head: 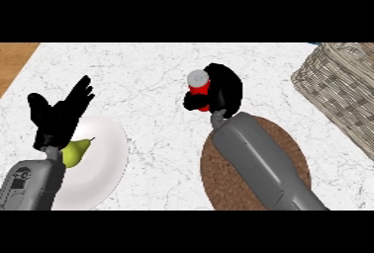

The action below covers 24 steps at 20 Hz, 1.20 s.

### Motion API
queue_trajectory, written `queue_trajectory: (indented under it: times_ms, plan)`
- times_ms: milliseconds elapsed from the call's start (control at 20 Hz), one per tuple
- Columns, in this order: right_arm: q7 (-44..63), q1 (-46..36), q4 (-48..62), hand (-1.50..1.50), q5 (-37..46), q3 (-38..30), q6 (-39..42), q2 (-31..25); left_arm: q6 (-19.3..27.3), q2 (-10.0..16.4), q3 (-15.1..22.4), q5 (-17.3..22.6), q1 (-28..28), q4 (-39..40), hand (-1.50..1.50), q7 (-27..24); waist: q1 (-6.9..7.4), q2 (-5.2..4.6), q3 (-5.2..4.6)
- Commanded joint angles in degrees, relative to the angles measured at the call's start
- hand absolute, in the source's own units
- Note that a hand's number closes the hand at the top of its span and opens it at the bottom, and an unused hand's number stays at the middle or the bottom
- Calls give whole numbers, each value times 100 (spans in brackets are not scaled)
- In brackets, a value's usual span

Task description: Pick the can from the placemat and place it in the basket

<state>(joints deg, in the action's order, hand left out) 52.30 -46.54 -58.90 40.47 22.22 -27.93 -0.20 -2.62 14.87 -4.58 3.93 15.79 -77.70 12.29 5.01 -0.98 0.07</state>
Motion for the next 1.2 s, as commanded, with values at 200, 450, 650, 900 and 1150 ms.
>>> queue_trajectory:
  times_ms: [200,450,650,900,1150]
  plan:
    - [882,-1551,709,150,693,349,-1569,19,64,10,-79,-20,-106,4,0,34,-175,70,-14]
    - [1879,-2365,688,150,1298,93,-1006,18,1,67,-203,66,-270,-14,0,-7,-407,130,-15]
    - [1767,-2679,1215,150,1490,-407,-800,-111,274,-92,-127,-54,-159,-207,0,181,-444,110,-10]
    - [1726,-3262,1452,150,1645,-910,-509,-500,112,58,-252,55,-319,-271,0,246,-437,115,-9]
    - [1290,-3346,2290,150,1905,-1275,-987,-785,-7,156,-307,26,-349,-236,0,-3,-373,73,-10]
